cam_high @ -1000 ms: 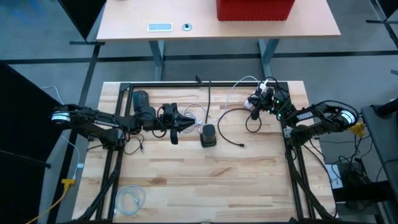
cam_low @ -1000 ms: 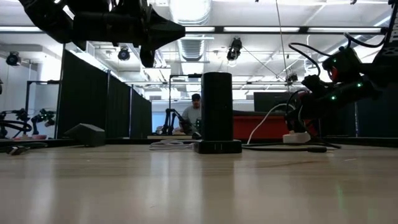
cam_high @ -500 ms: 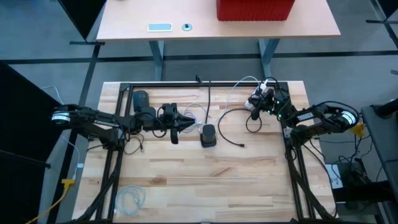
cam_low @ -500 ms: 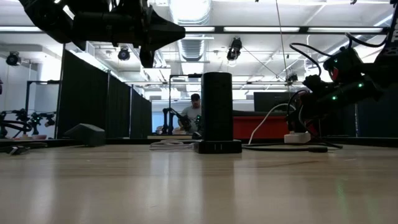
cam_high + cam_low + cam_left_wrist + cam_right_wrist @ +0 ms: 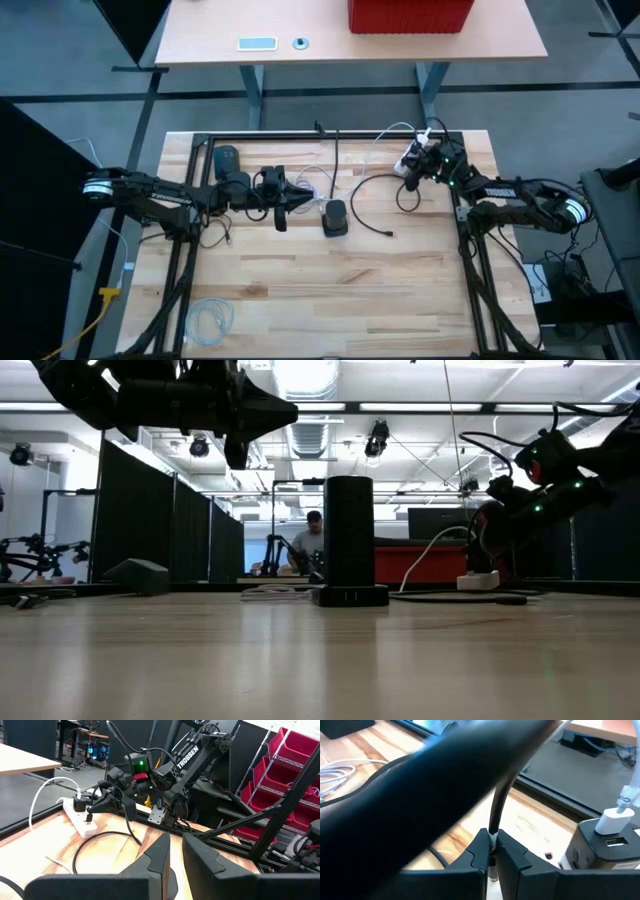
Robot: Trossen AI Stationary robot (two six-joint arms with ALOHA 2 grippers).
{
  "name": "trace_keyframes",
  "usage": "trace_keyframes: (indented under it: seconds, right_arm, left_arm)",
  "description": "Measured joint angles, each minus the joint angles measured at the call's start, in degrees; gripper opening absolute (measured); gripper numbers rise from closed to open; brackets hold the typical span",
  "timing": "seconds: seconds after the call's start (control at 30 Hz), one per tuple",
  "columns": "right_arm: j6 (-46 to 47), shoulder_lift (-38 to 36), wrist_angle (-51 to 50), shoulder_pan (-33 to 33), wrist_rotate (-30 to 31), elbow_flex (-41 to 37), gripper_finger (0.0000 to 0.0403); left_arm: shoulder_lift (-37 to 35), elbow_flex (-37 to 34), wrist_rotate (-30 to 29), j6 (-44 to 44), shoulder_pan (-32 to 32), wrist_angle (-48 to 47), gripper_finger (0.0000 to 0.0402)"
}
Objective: Insert USB
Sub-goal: Insert the top black charger cable into the white outlet extension
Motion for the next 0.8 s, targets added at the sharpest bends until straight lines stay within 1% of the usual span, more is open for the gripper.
trace_keyframes:
  seconds: [0.17, 0.27, 0.43, 0.5, 0.8]
  right_arm:
    - [0.0, 0.8, -5.2, 1.6, -0.2, 2.6, 0.0003]
    - [0.8, 1.5, -6.3, 2.4, -0.7, 2.9, 0.0003]
    - [2.3, 0.9, -7.0, 2.9, 1.5, 2.9, 0.0003]
    - [2.3, -0.3, -8.2, 2.9, 2.1, 3.0, 0.0003]
    - [1.3, -8.2, -20.5, 4.0, 0.6, 8.9, 0.0003]
  left_arm:
    - [0.0, 0.0, 0.0, 0.0, 0.0, 0.0, 0.0039]
    - [0.0, 0.0, 0.0, 0.0, 0.0, -0.2, 0.0039]
    - [0.0, 0.0, 0.5, -0.2, 0.0, -0.8, 0.0039]
    - [0.0, 0.0, 0.6, -0.2, 0.0, -1.1, 0.0039]
    - [-0.2, 0.0, 0.6, 0.0, 0.0, -1.0, 0.0039]
